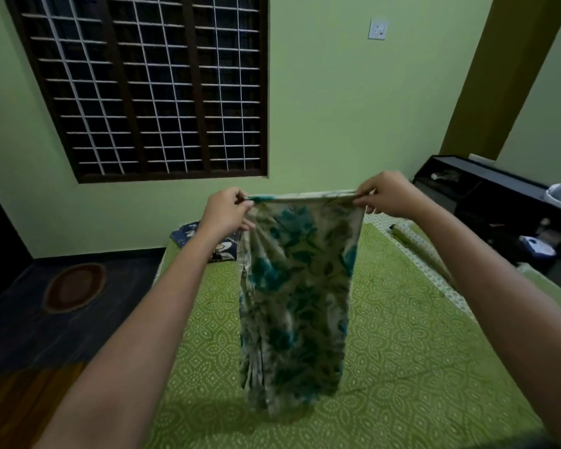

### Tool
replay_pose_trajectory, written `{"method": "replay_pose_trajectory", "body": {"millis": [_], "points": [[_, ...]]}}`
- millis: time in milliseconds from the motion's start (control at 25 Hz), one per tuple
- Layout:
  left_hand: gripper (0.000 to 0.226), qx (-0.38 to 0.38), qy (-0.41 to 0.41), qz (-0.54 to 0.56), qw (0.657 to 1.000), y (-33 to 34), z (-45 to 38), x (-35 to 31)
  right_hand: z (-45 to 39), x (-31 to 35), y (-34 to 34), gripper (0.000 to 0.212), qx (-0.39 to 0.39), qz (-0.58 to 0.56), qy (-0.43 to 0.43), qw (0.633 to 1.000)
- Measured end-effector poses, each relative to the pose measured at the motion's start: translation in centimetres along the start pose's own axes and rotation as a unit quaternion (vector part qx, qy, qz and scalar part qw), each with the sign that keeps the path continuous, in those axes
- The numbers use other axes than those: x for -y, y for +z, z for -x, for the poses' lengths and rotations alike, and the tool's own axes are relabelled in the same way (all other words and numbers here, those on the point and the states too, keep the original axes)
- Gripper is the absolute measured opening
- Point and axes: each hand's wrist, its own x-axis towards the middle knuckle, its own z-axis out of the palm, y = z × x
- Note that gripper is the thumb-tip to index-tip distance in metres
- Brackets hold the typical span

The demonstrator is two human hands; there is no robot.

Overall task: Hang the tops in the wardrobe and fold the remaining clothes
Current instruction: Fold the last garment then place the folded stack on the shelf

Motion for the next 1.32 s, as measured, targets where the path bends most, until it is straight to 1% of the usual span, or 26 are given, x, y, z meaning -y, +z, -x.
{"method": "replay_pose_trajectory", "body": {"millis": [80,120,160,200,240,280,320,360,400,440,520,560,640,680,760,840,920,1000,1080,1200,1320], "points": [[0.003,0.031,-0.025,0.147,0.988,-0.2,-0.1,-2.6,0.4,-0.4,-1.8,0.016,-0.070,-0.134,-0.001,0.989],[0.002,0.028,-0.024,0.183,0.982,0.2,-0.8,-3.5,-0.2,-1.1,-2.2,0.017,-0.112,-0.191,0.000,0.975],[0.003,0.028,-0.030,0.193,0.980,1.0,-2.1,-3.8,-1.4,-2.3,-2.1,0.018,-0.138,-0.229,0.012,0.964],[0.007,0.035,-0.054,0.179,0.982,2.4,-3.5,-3.6,-2.9,-3.7,-1.1,0.021,-0.135,-0.231,0.031,0.963],[0.010,0.054,-0.091,0.145,0.984,4.5,-4.8,-2.3,-4.4,-5.3,0.6,0.024,-0.091,-0.193,0.055,0.975],[0.010,0.082,-0.130,0.114,0.981,7.0,-5.9,-0.6,-6.0,-7.2,2.8,0.026,-0.015,-0.141,0.079,0.987],[0.008,0.103,-0.157,0.090,0.978,9.7,-7.4,1.5,-7.6,-9.2,5.2,0.025,0.048,-0.105,0.102,0.988],[0.007,0.111,-0.171,0.073,0.976,12.3,-9.4,3.6,-9.6,-11.1,7.3,0.025,0.086,-0.082,0.123,0.985],[0.009,0.114,-0.180,0.067,0.975,14.5,-11.3,5.4,-11.6,-13.0,9.3,0.024,0.100,-0.071,0.143,0.982],[0.012,0.113,-0.184,0.073,0.974,16.3,-13.2,7.0,-13.6,-14.6,11.0,0.022,0.097,-0.074,0.160,0.980],[0.017,0.106,-0.169,0.081,0.977,18.9,-17.3,8.4,-18.3,-17.0,13.1,0.016,0.068,-0.069,0.166,0.981],[0.015,0.085,-0.146,0.050,0.984,19.8,-19.6,8.7,-20.8,-17.9,13.7,0.016,0.048,-0.053,0.154,0.986],[0.013,0.038,-0.087,-0.024,0.995,21.0,-23.6,8.6,-24.9,-19.0,13.6,0.022,0.004,0.004,0.122,0.993],[0.013,0.018,-0.065,-0.029,0.997,21.4,-25.5,8.2,-26.4,-19.3,13.2,0.027,-0.020,0.025,0.110,0.993],[0.015,-0.009,-0.024,-0.020,0.999,21.9,-28.6,7.9,-28.6,-19.7,12.1,0.031,-0.087,0.012,0.093,0.992],[0.014,-0.015,0.010,-0.009,1.000,22.6,-29.8,8.6,-28.9,-20.4,12.3,0.030,-0.145,-0.019,0.083,0.986],[0.018,-0.004,0.018,-0.006,1.000,24.0,-28.8,10.3,-27.7,-22.0,14.7,0.024,-0.157,-0.032,0.077,0.984],[0.027,-0.002,-0.007,-0.014,1.000,26.2,-26.3,13.1,-25.4,-24.2,18.7,0.018,-0.137,-0.039,0.070,0.987],[0.030,-0.005,-0.044,-0.040,0.998,28.7,-22.8,16.5,-22.2,-26.5,23.4,0.013,-0.105,-0.054,0.066,0.991],[0.032,0.039,-0.082,-0.066,0.994,33.1,-16.2,23.4,-16.2,-29.9,31.9,0.013,-0.022,-0.057,0.049,0.997],[0.030,0.132,-0.126,-0.097,0.978,38.1,-9.7,30.9,-9.9,-34.1,41.5,0.010,0.093,-0.055,0.076,0.991]]}}
